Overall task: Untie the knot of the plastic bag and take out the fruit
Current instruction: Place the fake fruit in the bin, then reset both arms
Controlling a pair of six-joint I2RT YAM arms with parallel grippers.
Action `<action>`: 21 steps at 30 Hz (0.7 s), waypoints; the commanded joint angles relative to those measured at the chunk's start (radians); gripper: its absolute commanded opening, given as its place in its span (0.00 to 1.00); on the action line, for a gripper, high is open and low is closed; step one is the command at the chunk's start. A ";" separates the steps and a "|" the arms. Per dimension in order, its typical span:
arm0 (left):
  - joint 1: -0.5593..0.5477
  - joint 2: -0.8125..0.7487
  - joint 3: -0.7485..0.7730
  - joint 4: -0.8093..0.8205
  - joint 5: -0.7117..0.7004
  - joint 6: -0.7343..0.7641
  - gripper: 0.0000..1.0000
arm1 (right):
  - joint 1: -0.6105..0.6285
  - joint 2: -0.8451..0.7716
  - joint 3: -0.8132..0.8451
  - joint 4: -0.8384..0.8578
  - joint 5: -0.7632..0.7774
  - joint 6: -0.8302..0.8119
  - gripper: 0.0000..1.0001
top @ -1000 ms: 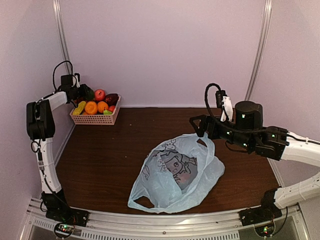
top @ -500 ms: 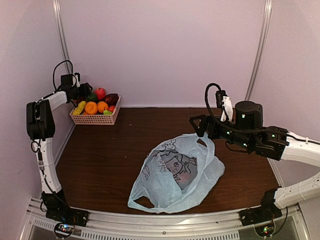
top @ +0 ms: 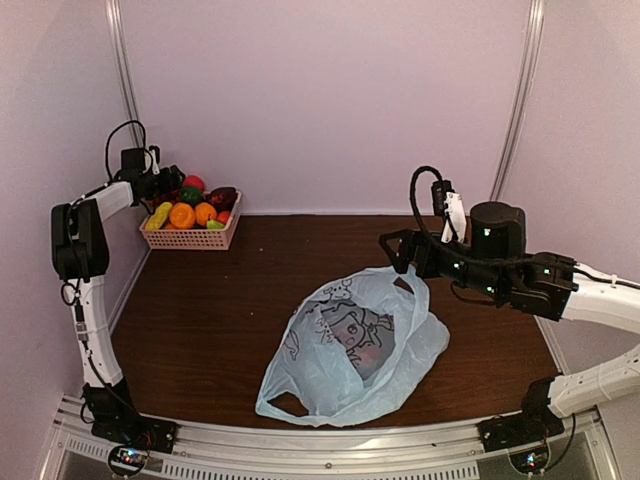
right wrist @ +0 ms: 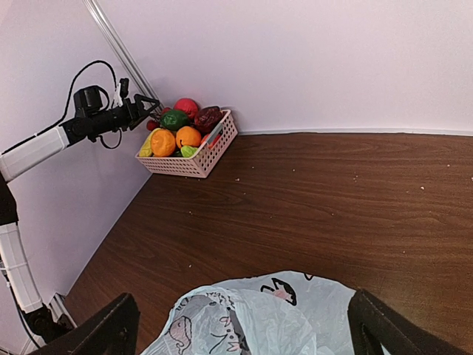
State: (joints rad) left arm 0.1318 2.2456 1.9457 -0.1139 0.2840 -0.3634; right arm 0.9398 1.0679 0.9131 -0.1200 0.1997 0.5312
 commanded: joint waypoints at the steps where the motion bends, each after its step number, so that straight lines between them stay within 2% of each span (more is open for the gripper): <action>1: -0.001 -0.100 -0.057 0.041 -0.021 0.026 0.83 | -0.008 -0.011 0.009 -0.009 0.012 -0.001 0.99; 7: 0.000 -0.235 -0.190 0.086 -0.053 0.024 0.86 | -0.037 0.009 0.035 -0.083 0.058 -0.026 0.99; 11: -0.001 -0.346 -0.308 0.085 -0.090 0.029 0.90 | -0.097 0.044 0.055 -0.171 0.088 -0.035 0.99; 17: -0.001 -0.537 -0.527 0.095 -0.140 0.065 0.97 | -0.278 0.059 0.038 -0.243 0.037 -0.065 0.99; 21: 0.017 -0.653 -0.659 0.070 -0.121 0.102 0.97 | -0.443 0.043 -0.022 -0.219 0.001 -0.121 0.99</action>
State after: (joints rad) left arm 0.1322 1.6745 1.3838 -0.0460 0.1699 -0.3130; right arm 0.6163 1.1290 0.9382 -0.3065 0.2291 0.4717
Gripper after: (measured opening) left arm 0.974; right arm 0.994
